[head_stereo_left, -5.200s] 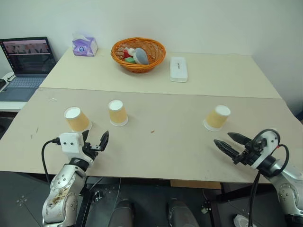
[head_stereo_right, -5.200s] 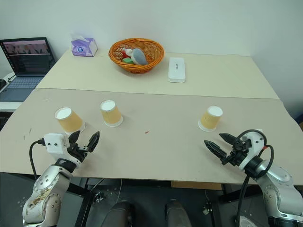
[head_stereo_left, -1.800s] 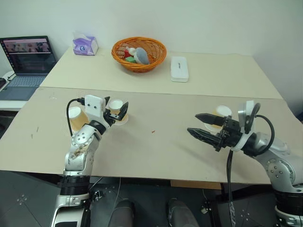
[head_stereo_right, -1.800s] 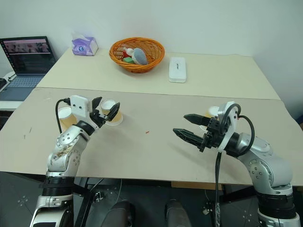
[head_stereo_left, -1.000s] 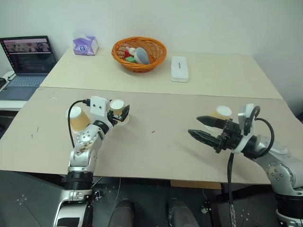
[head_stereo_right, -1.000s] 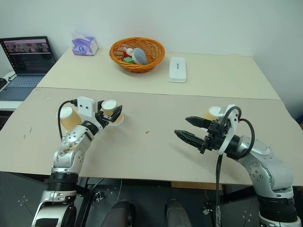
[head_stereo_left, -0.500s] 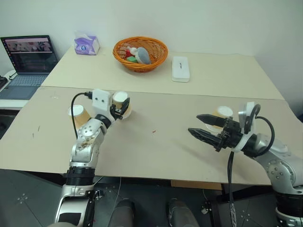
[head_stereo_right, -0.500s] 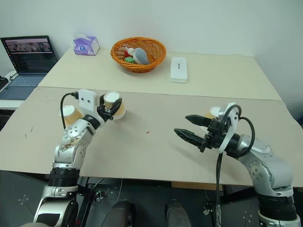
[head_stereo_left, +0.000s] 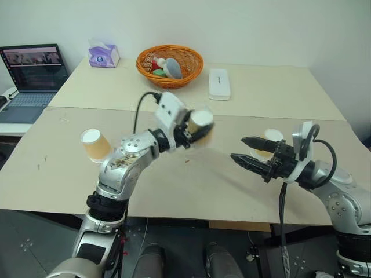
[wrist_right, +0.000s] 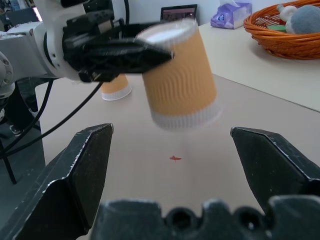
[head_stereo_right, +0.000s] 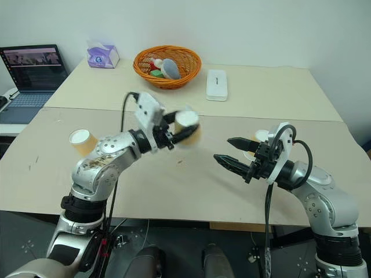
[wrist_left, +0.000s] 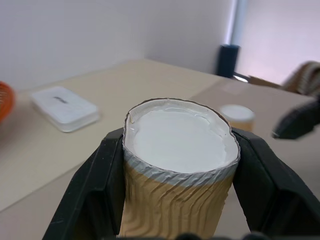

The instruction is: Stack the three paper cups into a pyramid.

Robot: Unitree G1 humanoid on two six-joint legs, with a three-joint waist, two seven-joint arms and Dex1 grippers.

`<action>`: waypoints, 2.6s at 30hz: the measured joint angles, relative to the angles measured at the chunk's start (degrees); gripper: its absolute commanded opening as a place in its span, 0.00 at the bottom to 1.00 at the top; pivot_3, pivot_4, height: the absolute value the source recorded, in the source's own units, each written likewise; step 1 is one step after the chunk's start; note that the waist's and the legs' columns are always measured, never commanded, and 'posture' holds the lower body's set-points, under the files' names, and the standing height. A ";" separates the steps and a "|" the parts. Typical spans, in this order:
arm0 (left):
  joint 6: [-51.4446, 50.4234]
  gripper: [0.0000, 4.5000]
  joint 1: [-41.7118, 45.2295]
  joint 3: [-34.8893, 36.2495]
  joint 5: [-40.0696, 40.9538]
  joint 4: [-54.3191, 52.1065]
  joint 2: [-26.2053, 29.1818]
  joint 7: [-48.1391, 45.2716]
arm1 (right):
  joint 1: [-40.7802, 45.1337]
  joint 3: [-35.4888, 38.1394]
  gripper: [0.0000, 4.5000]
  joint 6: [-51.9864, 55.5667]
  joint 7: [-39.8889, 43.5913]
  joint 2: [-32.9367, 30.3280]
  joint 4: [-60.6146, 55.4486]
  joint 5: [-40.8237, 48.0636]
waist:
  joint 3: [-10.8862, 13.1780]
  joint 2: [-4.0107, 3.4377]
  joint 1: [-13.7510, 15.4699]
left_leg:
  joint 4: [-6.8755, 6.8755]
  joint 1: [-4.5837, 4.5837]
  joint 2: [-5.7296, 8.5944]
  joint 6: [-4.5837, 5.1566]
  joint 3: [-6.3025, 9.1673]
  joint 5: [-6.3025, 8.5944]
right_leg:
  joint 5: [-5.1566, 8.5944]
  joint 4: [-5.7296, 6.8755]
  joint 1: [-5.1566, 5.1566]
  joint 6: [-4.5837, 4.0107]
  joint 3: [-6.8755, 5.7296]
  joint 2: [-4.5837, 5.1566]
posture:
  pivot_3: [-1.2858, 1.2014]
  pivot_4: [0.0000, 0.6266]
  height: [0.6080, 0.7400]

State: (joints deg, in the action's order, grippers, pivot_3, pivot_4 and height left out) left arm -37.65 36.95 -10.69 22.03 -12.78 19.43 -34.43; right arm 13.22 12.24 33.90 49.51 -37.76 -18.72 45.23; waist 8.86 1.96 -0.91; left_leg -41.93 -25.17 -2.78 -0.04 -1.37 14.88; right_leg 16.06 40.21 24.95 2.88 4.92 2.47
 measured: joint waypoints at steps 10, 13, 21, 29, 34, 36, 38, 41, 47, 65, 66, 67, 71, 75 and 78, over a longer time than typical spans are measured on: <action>9.13 0.58 0.54 -2.94 -6.68 15.60 1.49 -6.74 | -10.17 2.09 1.00 -0.38 6.93 -10.89 -1.93 -3.61 | 0.02 0.01 0.82 | -0.02 -0.07 0.05 0.01 -0.01 0.00 | 0.00 -0.12 -0.01 0.01 -0.02 0.06 | 0.52 0.24 0.50; 10.38 0.58 0.85 -3.13 -7.36 17.19 0.20 -7.73 | -10.45 4.07 1.00 -1.04 8.48 -12.05 -0.78 -3.96 | 0.02 0.01 0.68 | -0.02 -0.03 0.04 0.01 -0.01 0.00 | 0.00 -0.06 -0.02 0.01 0.00 0.03 | 0.52 0.24 0.50; 12.95 0.58 1.48 -3.79 -8.96 20.28 -2.46 -9.18 | -8.86 5.43 1.00 -1.09 9.09 -13.22 -0.11 -4.00 | 0.02 0.01 0.27 | -0.01 -0.03 0.03 0.01 0.00 0.00 | 0.00 -0.07 -0.03 0.01 0.00 0.03 | 0.52 0.24 0.50; 16.29 0.58 2.99 -3.59 -10.96 25.06 -4.99 -9.17 | -8.56 4.87 1.00 -1.09 8.51 -12.26 -0.49 -3.98 | 0.02 0.01 0.29 | -0.02 -0.03 0.04 0.01 0.00 0.00 | 0.00 -0.07 -0.04 0.02 0.00 0.03 | 0.52 0.24 0.50; 17.79 0.85 3.27 -2.78 -11.19 27.23 -6.42 -9.09 | -8.55 4.87 1.00 -1.09 8.15 -12.26 -0.51 -4.00 | 0.02 0.01 0.29 | -0.02 -0.03 0.04 0.01 0.01 0.00 | 0.00 -0.07 -0.04 0.02 0.00 0.03 | 0.52 0.24 0.50; 17.78 1.00 3.27 -2.69 -11.20 27.67 -6.66 -9.08 | -8.53 4.87 1.00 -1.09 7.94 -12.26 -0.51 -3.99 | 0.02 0.01 0.28 | -0.02 -0.03 0.04 0.01 0.00 0.00 | 0.00 -0.07 -0.04 0.02 0.00 0.03 | 0.52 0.24 0.50; 17.77 1.00 3.27 -2.65 -11.28 27.74 -6.91 -9.01 | -8.49 4.87 1.00 -1.09 7.88 -12.26 -0.51 -3.98 | 0.02 0.01 0.28 | -0.02 -0.03 0.04 0.01 0.01 0.00 | 0.00 -0.07 -0.04 0.02 0.00 0.03 | 0.52 0.24 0.50; 17.28 1.00 3.26 -1.91 -10.93 27.05 -7.19 -8.89 | -8.48 4.87 1.00 -1.09 7.90 -12.26 -0.50 -3.97 | 0.02 0.01 0.28 | -0.02 -0.03 0.04 0.01 0.01 0.00 | 0.00 -0.07 -0.03 0.02 0.00 0.03 | 0.52 0.24 0.50; 12.79 1.00 2.81 2.67 -10.38 15.90 -7.29 -2.67 | -8.49 4.91 1.00 -1.08 7.90 -12.26 -0.42 -3.73 | 0.02 0.01 0.21 | -0.01 -0.03 0.03 0.01 0.02 0.00 | 0.00 -0.06 -0.03 0.02 0.01 0.03 | 0.52 0.24 0.50; -18.27 1.00 0.62 27.51 -16.34 -6.78 -10.26 38.34 | -7.13 2.91 1.00 -1.08 8.19 -10.67 0.18 -3.61 | 0.05 0.07 0.63 | -0.04 -0.02 0.04 0.00 0.11 0.00 | -0.02 -0.08 -0.10 0.04 -0.06 0.06 | 0.52 0.24 0.50; -19.78 1.00 1.61 28.12 -16.74 -7.32 -10.22 39.64 | -7.06 2.54 1.00 -1.08 8.34 -10.57 0.33 -3.63 | 0.05 0.07 0.62 | -0.04 -0.02 0.04 0.00 0.11 0.00 | -0.02 -0.08 -0.10 0.04 -0.06 0.06 | 0.52 0.24 0.50; -21.29 1.00 2.82 28.82 -17.28 -7.99 -10.17 40.96 | -6.91 2.15 1.00 -1.08 8.54 -10.34 0.46 -3.63 | 0.05 0.07 0.60 | -0.04 -0.02 0.04 0.00 0.11 0.00 | -0.02 -0.07 -0.10 0.04 -0.06 0.06 | 0.52 0.24 0.50; -26.06 1.00 5.18 31.00 -17.84 -10.67 -10.03 43.89 | -6.48 1.57 1.00 -1.11 9.04 -9.89 1.03 -4.03 | 0.04 0.06 0.58 | -0.04 -0.01 0.04 -0.01 0.11 0.00 | -0.02 -0.06 -0.10 0.04 -0.06 0.07 | 0.52 0.24 0.50; -29.02 1.00 3.88 32.48 -18.59 -12.16 -9.98 45.34 | -5.55 1.19 1.00 -1.18 9.30 -9.74 1.76 -4.59 | 0.04 0.06 0.26 | -0.04 0.00 0.03 -0.01 0.11 0.00 | -0.02 -0.03 -0.09 0.03 -0.06 0.06 | 0.52 0.24 0.50; -29.99 1.00 0.49 33.38 -19.03 -13.58 -10.35 46.05 | -5.07 0.71 1.00 -1.19 9.83 -9.56 2.37 -4.63 | 0.04 0.06 0.18 | -0.04 0.00 0.03 -0.02 0.11 0.00 | -0.02 -0.03 -0.09 0.03 -0.06 0.06 | 0.52 0.24 0.50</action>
State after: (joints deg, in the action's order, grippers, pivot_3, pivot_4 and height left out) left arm -67.64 37.44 22.70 3.00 -26.36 9.08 11.62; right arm 8.15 12.94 32.71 59.34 -47.32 -16.35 40.59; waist 8.90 2.02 -0.73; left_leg -41.97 -25.17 -2.75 -0.05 -1.26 14.88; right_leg 16.04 40.17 24.86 2.91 4.86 2.54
